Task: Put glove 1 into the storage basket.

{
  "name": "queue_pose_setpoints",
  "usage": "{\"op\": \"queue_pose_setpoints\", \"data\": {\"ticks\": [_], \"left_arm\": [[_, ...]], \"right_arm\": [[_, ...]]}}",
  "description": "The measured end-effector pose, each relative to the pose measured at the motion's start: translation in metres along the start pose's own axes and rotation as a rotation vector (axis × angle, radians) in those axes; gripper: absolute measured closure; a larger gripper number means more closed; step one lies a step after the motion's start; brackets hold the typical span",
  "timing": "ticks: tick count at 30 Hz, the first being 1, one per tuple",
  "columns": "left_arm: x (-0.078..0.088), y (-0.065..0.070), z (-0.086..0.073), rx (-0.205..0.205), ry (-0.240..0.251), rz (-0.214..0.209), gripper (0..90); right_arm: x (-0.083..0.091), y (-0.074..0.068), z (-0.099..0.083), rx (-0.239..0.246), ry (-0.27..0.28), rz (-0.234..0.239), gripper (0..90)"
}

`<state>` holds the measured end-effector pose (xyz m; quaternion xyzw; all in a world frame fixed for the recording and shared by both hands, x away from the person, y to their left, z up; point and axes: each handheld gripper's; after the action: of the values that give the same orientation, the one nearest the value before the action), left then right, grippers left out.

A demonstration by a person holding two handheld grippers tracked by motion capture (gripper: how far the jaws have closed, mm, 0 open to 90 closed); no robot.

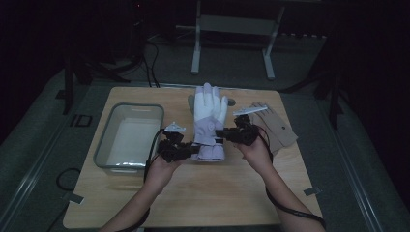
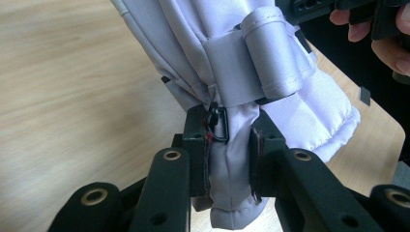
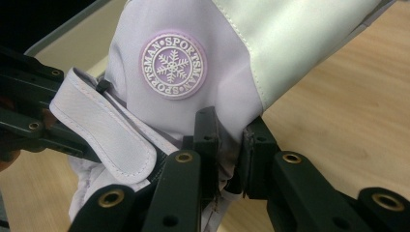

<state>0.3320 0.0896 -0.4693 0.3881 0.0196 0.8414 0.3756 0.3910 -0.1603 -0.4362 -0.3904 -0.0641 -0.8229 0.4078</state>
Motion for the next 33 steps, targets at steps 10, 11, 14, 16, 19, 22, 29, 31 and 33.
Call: {"op": "queue_pose_setpoints", "data": {"ticks": [10, 11, 14, 16, 19, 22, 29, 31, 33], "left_arm": [[0.04, -0.02, 0.008, -0.024, 0.008, 0.027, 73.7], [0.044, -0.023, 0.008, -0.026, 0.006, 0.031, 73.7], [0.058, -0.03, 0.008, -0.027, 0.012, 0.038, 73.7], [0.066, -0.035, 0.007, -0.022, 0.017, 0.042, 73.6], [0.077, -0.042, 0.004, -0.018, 0.025, 0.055, 73.7], [0.086, -0.048, 0.002, -0.01, 0.028, 0.066, 73.7], [0.114, -0.069, -0.005, 0.007, 0.007, 0.103, 73.7], [0.123, -0.075, -0.007, 0.007, 0.004, 0.113, 73.7], [0.131, -0.082, -0.009, 0.008, 0.001, 0.12, 73.7]], "right_arm": [[-0.009, -0.025, 0.031, 0.038, 0.033, 0.024, 79.9], [-0.01, -0.028, 0.035, 0.045, 0.035, 0.024, 79.9], [-0.015, -0.037, 0.044, 0.058, 0.04, 0.031, 79.9], [-0.02, -0.043, 0.052, 0.068, 0.043, 0.042, 79.9], [-0.027, -0.053, 0.061, 0.089, 0.043, 0.048, 79.9], [-0.032, -0.059, 0.068, 0.1, 0.042, 0.052, 79.9], [-0.058, -0.084, 0.092, 0.13, 0.014, 0.074, 79.9], [-0.065, -0.09, 0.098, 0.137, 0.012, 0.084, 79.9], [-0.072, -0.097, 0.102, 0.139, 0.014, 0.093, 79.9]]}}
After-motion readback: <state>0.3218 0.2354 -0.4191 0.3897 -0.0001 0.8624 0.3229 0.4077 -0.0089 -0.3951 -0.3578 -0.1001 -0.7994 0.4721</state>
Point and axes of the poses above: each handheld gripper's, and its own axes: x roughly backward along the jaws, z roughly out of its top, y roughly to its right, and after that the axes turned 5 degrees about -y, right-handed
